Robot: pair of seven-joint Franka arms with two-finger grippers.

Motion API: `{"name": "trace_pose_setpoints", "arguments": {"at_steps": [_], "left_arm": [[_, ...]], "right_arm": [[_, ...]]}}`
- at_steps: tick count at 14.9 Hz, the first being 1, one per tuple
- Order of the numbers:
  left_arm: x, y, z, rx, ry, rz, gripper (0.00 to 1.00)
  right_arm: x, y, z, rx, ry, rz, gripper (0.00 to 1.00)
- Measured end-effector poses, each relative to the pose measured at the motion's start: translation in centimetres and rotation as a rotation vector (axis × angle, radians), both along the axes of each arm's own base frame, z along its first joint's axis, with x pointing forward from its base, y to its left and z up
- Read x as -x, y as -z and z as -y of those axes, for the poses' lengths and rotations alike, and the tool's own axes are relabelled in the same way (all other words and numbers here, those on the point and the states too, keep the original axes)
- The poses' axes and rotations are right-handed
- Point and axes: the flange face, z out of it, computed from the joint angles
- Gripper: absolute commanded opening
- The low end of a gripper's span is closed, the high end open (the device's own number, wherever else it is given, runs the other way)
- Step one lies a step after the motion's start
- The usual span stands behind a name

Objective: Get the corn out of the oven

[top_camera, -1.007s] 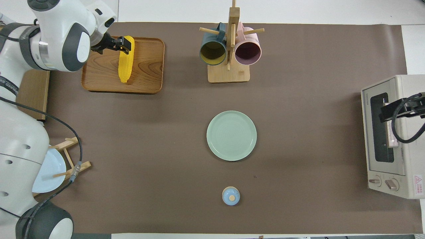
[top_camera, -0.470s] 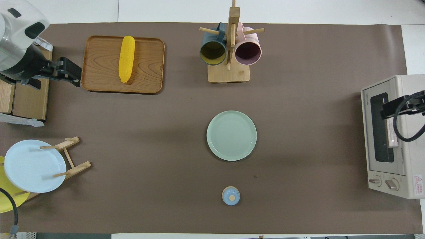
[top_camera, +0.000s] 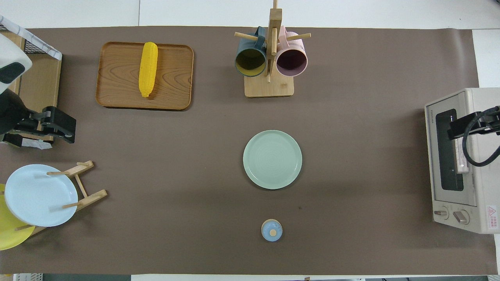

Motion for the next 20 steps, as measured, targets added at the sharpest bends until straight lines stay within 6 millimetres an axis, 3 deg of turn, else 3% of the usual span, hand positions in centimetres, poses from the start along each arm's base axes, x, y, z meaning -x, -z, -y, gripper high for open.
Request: {"name": "trace_pose_setpoints", "arguments": {"at_steps": [3, 6, 11, 20], "left_arm": [[1.3, 1.1, 0.5, 0.041, -0.035, 0.024, 1.0], [0.2, 2.1, 0.6, 0.074, -0.048, 0.14, 1.0], [-0.2, 1.6, -0.5, 0.074, -0.061, 0.155, 1.0], [-0.1, 1.5, -0.2, 0.072, -0.054, 0.146, 1.0]], "right_arm": [[0.0, 0.0, 0.0, 0.0, 0.0, 0.0, 1.0], [0.0, 0.0, 0.0, 0.0, -0.001, 0.0, 1.0], [0.0, 0.0, -0.3, 0.0, -0.005, 0.0, 1.0], [0.0, 0.0, -0.4, 0.0, -0.007, 0.0, 1.0]]}}
